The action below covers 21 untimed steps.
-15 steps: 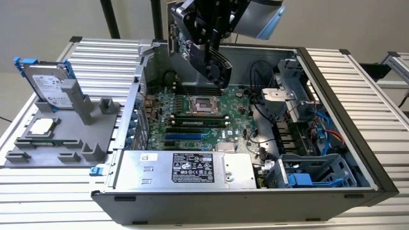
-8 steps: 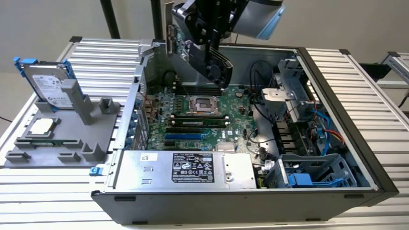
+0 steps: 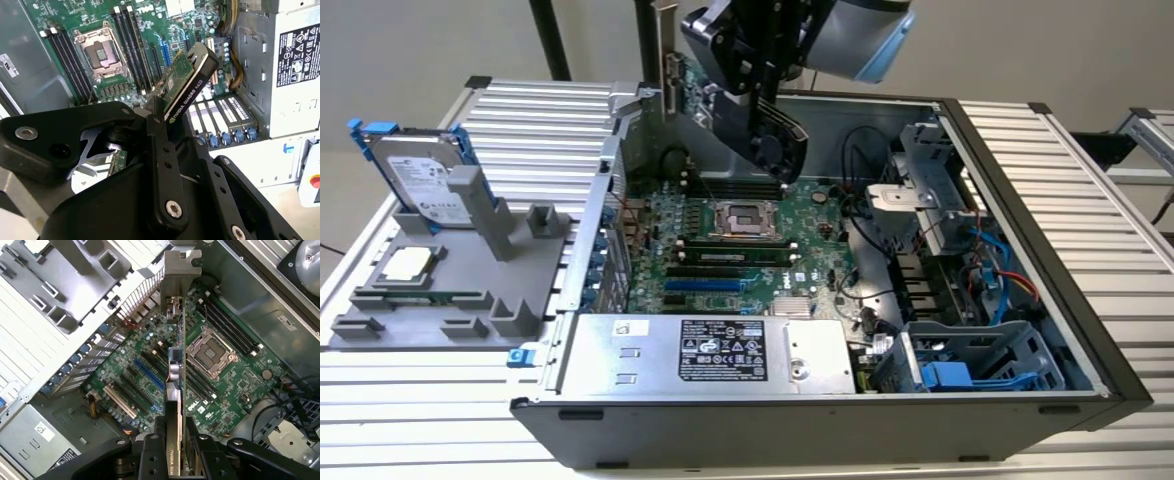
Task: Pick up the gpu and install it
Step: 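Insert the gpu into the slot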
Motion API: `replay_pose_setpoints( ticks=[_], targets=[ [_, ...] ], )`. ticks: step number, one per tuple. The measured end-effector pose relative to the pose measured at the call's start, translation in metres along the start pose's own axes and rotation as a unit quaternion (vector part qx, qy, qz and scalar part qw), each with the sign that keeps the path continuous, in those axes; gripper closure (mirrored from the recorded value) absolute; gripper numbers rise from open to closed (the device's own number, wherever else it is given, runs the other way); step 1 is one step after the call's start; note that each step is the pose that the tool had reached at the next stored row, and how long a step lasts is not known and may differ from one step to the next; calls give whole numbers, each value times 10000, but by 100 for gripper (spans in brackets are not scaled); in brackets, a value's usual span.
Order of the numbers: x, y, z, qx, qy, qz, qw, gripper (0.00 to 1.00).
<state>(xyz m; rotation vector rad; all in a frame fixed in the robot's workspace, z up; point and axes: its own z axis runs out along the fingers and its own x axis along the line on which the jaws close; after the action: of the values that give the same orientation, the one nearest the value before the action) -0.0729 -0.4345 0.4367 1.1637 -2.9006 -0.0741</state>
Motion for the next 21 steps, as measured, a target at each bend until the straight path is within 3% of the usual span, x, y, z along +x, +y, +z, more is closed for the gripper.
replay_pose_setpoints(
  ticks=[10, 21],
  targets=[
    [0, 0, -1, -1, 18, -367, 9993, 100],
    [0, 0, -2, -3, 39, -782, 9969, 100]
  ],
)
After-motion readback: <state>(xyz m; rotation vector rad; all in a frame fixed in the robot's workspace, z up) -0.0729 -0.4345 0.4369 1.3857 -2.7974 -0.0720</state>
